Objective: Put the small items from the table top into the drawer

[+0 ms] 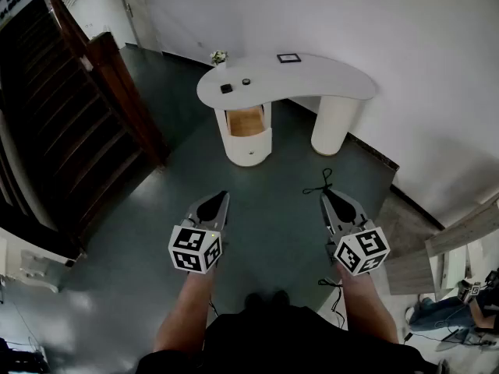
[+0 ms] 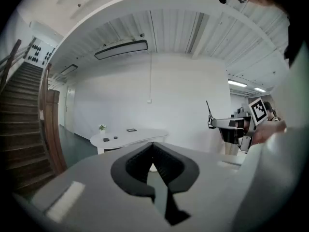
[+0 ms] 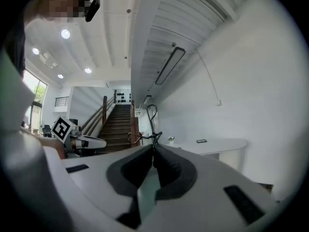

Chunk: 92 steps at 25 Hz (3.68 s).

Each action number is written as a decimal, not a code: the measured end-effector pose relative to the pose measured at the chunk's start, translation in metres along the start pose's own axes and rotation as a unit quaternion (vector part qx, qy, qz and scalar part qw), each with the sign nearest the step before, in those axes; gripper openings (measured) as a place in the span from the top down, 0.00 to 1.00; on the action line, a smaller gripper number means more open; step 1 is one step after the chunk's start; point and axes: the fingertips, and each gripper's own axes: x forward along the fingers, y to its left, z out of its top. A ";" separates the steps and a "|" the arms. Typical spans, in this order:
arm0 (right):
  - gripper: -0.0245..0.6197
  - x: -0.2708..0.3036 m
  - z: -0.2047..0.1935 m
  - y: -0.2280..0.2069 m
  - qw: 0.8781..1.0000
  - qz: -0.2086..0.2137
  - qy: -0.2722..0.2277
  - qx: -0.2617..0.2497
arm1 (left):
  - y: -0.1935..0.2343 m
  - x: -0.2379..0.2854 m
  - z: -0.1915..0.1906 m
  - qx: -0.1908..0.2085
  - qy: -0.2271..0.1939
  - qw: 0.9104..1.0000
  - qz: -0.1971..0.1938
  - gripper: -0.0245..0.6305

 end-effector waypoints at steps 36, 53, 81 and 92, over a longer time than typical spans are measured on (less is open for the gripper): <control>0.92 0.025 -0.017 -0.089 0.999 0.000 0.021 0.025 | -0.014 0.110 -0.004 -0.004 0.002 1.000 -0.018 0.95; 0.92 0.203 -0.035 -0.129 0.997 0.020 0.077 0.024 | 0.108 0.217 -0.007 -0.038 0.016 0.999 -0.022 0.95; 0.92 0.379 -0.014 -0.221 0.988 0.132 0.075 0.016 | 0.184 0.348 0.025 -0.070 0.010 0.996 0.061 0.95; 0.92 0.437 -0.028 -0.309 0.971 0.213 0.102 0.041 | 0.174 0.438 0.045 -0.084 0.030 0.987 0.130 0.95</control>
